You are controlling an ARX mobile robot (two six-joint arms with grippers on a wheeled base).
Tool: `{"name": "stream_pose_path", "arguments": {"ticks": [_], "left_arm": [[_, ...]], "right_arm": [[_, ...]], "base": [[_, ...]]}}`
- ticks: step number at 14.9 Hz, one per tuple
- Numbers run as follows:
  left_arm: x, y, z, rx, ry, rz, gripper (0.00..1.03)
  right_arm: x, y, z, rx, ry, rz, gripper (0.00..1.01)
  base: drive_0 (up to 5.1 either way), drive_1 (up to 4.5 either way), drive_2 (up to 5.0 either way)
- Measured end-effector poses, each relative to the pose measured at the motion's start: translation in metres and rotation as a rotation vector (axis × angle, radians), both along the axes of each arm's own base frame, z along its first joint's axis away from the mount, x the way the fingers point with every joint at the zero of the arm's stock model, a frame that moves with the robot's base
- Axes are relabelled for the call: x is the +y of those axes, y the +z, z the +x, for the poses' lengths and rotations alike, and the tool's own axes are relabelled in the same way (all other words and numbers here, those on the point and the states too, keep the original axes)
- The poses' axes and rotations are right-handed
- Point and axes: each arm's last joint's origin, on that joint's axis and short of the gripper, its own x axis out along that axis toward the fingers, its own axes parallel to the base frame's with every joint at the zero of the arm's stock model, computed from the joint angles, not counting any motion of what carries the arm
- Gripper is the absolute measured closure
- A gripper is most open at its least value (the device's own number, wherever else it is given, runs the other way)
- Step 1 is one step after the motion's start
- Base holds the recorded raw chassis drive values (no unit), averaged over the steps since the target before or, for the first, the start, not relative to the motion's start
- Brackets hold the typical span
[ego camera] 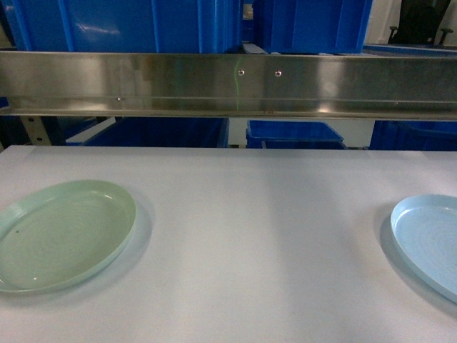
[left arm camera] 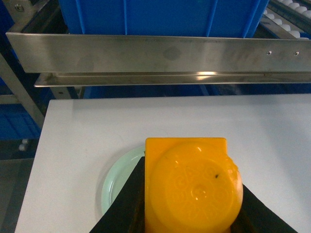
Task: Sort and place red and yellow blocks in left bins
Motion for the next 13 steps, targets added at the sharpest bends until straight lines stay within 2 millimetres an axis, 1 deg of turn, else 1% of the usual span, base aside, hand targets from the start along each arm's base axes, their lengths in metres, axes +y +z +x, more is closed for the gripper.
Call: {"name": "stream_pose_path", "arguments": {"ticks": [4, 13], "left_arm": [[-0.0008, 0.0015, 0.0006, -0.016, -0.008, -0.002, 0.76], [-0.0008, 0.0015, 0.0006, -0.016, -0.007, -0.002, 0.76]], "right_arm": [[0.0028, 0.0022, -0.0042, -0.015, 0.019, -0.003, 0.73], [0.0028, 0.002, -0.0041, -0.014, 0.019, -0.003, 0.73]], "base": [[0.0, 0.0, 0.0], [0.0, 0.0, 0.0]]}}
